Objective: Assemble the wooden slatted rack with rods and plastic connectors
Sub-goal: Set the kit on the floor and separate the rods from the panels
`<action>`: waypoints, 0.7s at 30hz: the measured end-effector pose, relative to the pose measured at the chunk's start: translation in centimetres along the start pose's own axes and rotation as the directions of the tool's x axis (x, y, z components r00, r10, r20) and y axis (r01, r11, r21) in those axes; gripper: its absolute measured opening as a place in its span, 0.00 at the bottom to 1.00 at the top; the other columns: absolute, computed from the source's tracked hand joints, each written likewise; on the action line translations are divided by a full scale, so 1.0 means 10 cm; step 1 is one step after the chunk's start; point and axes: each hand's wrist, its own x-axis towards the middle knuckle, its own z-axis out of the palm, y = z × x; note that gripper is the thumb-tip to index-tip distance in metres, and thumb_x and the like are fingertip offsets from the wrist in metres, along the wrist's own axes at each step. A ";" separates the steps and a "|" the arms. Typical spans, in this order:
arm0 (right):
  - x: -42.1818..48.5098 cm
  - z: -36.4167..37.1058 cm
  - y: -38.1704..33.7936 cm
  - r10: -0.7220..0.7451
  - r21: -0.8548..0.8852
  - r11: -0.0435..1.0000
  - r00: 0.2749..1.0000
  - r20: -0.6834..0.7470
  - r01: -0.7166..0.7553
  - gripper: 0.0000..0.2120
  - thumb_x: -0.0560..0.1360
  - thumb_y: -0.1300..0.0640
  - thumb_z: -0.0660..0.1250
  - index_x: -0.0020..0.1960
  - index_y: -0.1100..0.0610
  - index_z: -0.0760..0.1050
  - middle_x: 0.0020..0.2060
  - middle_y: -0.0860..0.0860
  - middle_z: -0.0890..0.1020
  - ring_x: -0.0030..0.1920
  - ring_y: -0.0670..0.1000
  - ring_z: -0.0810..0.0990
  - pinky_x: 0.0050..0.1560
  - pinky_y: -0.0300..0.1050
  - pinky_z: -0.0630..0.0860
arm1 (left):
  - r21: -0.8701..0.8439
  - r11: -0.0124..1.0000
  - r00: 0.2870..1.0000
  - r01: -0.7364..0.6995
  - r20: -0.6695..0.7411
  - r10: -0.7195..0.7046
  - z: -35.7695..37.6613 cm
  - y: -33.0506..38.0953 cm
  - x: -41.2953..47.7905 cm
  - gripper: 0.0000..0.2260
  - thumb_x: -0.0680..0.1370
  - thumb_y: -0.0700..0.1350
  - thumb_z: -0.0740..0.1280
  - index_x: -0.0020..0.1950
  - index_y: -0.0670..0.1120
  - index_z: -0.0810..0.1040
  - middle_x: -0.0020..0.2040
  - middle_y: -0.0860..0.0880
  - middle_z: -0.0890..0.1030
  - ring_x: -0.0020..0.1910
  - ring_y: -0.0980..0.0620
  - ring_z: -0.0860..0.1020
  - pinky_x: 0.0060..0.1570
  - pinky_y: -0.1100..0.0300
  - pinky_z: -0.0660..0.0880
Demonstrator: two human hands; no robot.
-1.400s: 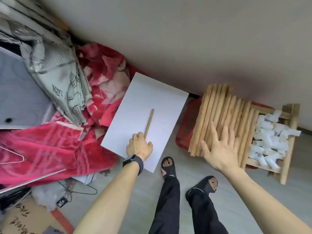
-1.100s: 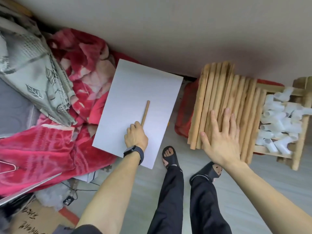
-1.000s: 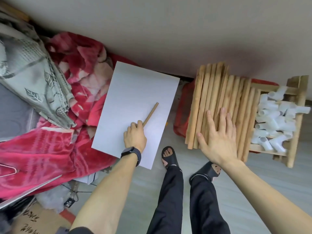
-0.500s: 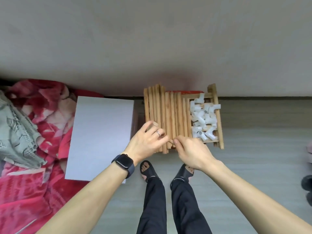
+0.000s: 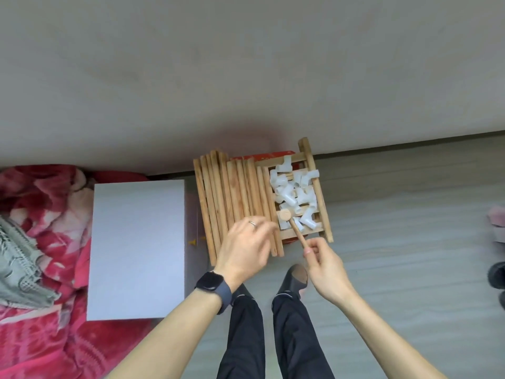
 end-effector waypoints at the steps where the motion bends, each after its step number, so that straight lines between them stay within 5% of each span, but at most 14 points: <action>1: 0.06 0.01 -0.02 -0.008 -0.020 1.000 1.000 -0.024 0.007 0.05 0.84 0.56 0.59 0.55 0.53 0.74 0.46 0.46 0.80 0.50 0.50 0.78 0.50 0.48 0.74 | -0.063 0.976 0.978 0.207 -0.019 -0.208 -0.01 -0.06 0.00 0.15 0.77 0.39 0.66 0.64 0.47 0.79 0.60 0.49 0.79 0.61 0.48 0.76 0.60 0.49 0.75; 4: 0.28 0.15 -0.15 -0.056 -0.117 0.992 0.997 -0.049 0.050 0.06 0.83 0.55 0.62 0.56 0.55 0.76 0.47 0.46 0.81 0.52 0.50 0.77 0.51 0.47 0.72 | -0.220 0.682 0.701 0.698 0.013 -0.713 0.00 -0.39 0.00 0.21 0.80 0.45 0.65 0.73 0.48 0.70 0.72 0.46 0.69 0.70 0.46 0.69 0.68 0.52 0.68; 6: 0.41 0.32 -0.29 -0.090 -0.138 0.987 0.996 -0.026 0.086 0.07 0.83 0.55 0.62 0.57 0.56 0.76 0.48 0.47 0.81 0.51 0.51 0.78 0.49 0.46 0.71 | -0.301 0.463 0.504 0.834 0.070 -0.861 0.00 -0.62 0.01 0.27 0.80 0.50 0.66 0.78 0.49 0.62 0.76 0.45 0.62 0.73 0.43 0.67 0.72 0.49 0.66; 8: 0.53 0.50 -0.42 -0.141 -0.168 0.976 0.990 -0.008 0.138 0.08 0.83 0.55 0.61 0.58 0.57 0.75 0.50 0.50 0.81 0.51 0.53 0.79 0.49 0.48 0.73 | -0.374 0.299 0.379 0.878 0.160 -0.912 0.00 -0.77 0.02 0.31 0.81 0.53 0.65 0.81 0.52 0.55 0.79 0.46 0.57 0.75 0.42 0.66 0.72 0.48 0.65; 15: 0.78 0.93 -0.63 -0.069 -0.137 0.988 0.996 0.054 0.076 0.10 0.82 0.55 0.64 0.61 0.58 0.75 0.51 0.54 0.83 0.52 0.56 0.81 0.54 0.51 0.78 | -0.486 0.196 0.387 0.851 0.331 -0.861 0.18 -1.07 0.03 0.31 0.84 0.51 0.62 0.82 0.54 0.51 0.79 0.47 0.64 0.76 0.44 0.66 0.75 0.49 0.64; 21: 0.68 0.57 -0.50 0.004 -0.035 0.999 0.999 0.054 -0.002 0.09 0.80 0.52 0.67 0.59 0.50 0.78 0.49 0.42 0.84 0.45 0.47 0.85 0.54 0.47 0.80 | -0.512 0.162 0.394 0.844 0.386 -0.834 0.19 -1.17 -0.04 0.26 0.85 0.44 0.59 0.82 0.56 0.54 0.76 0.48 0.69 0.74 0.45 0.68 0.73 0.50 0.66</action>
